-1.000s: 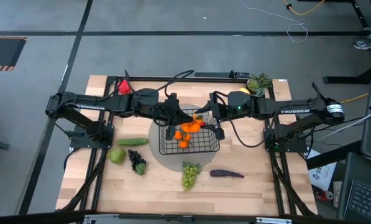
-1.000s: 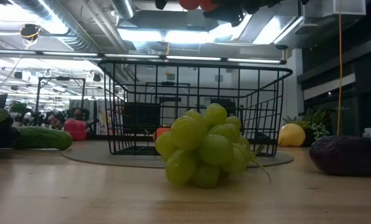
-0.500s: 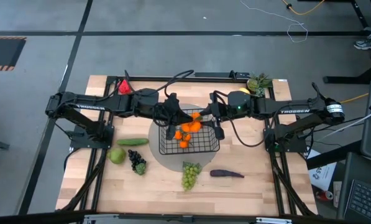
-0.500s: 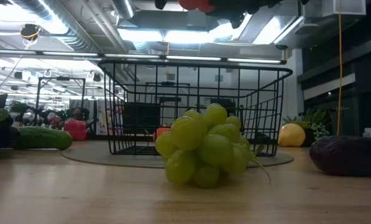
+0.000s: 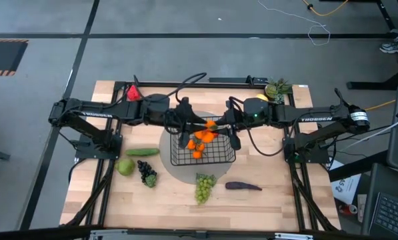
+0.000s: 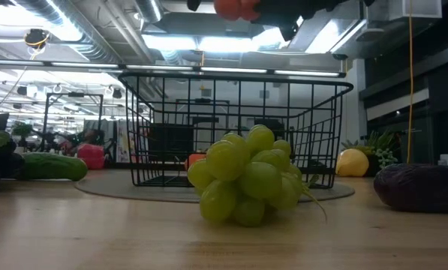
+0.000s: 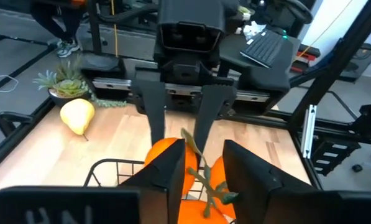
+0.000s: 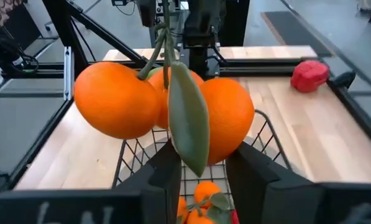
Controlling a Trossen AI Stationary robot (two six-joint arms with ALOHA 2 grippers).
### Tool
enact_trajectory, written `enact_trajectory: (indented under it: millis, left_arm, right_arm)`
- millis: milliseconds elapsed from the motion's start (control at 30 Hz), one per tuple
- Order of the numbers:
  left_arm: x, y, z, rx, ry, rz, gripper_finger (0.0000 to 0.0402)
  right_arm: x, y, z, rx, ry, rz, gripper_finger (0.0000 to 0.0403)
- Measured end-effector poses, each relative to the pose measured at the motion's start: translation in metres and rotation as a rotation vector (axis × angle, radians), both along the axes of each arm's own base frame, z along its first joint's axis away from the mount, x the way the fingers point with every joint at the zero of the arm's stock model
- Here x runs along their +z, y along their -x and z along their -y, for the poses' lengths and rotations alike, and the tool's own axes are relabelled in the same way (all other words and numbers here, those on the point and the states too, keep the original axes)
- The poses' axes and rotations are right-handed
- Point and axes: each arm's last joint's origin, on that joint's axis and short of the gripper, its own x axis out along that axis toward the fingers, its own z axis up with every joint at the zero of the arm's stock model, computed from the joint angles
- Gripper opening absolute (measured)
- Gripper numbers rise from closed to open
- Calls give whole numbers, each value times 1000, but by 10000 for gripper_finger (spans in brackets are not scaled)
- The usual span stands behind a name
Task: Build produce basket
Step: Put the orange tangerine into the wire basket
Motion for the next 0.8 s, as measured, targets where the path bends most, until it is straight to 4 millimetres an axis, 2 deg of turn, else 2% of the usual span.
enact_trajectory:
  millis: [233,467,800]
  left_arm:
    - [-1,0,-9,31,1,-10,129]
    - [-1,1,-11,38,2,-11,129]
    - [-2,1,-11,37,4,-16,130]
  right_arm:
    - [-6,3,0,-39,-94,-81,110]
    - [-18,9,-1,-65,-138,-221,134]
    - [-20,11,1,-156,-189,-255,173]
